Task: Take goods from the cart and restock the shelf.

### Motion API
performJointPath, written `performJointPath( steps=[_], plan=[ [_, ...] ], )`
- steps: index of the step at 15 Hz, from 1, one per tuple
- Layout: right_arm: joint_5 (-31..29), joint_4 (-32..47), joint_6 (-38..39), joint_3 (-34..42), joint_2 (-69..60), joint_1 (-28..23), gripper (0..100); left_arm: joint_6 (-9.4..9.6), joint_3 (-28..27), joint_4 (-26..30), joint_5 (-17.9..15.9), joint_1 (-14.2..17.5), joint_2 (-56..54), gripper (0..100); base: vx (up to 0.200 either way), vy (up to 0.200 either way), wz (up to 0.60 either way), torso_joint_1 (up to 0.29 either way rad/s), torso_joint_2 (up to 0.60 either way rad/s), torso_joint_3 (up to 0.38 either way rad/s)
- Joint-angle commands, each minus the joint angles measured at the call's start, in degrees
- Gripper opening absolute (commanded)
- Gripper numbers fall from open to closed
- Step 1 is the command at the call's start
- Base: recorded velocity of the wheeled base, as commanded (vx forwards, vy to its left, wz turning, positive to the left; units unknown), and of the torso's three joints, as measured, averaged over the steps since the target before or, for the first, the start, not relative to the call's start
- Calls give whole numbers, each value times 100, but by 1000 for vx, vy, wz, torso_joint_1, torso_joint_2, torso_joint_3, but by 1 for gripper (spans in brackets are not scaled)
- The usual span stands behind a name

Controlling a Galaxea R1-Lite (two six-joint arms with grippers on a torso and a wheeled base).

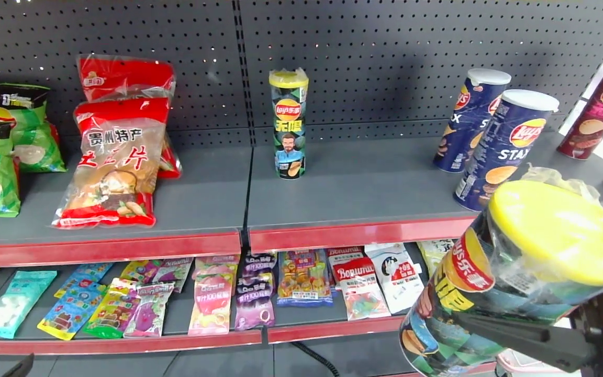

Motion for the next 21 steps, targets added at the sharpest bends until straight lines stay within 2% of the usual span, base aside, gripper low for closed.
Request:
performJointPath(
  steps=[1,5,8,19,21],
  plan=[
    [1,-2,-6,10,-2,0,0,1,10,1,11,1,13,100,200,0,0,7,7,-2],
    [1,-2,-6,10,-2,0,0,10,36,1,2,1,13,100,200,0,0,4,5,6],
    [1,-2,-6,36,-20,0,0,168,54,1,-16,1,-4,100,0,0,0,0,0,0],
    [19,-11,-6,63,-11,0,0,177,27,1,-51,-8,57,100,18,0,0,0,0,0],
    [10,-11,-6,63,-20,0,0,274,10,1,-112,-16,136,100,0,0,0,0,0,0]
  ],
)
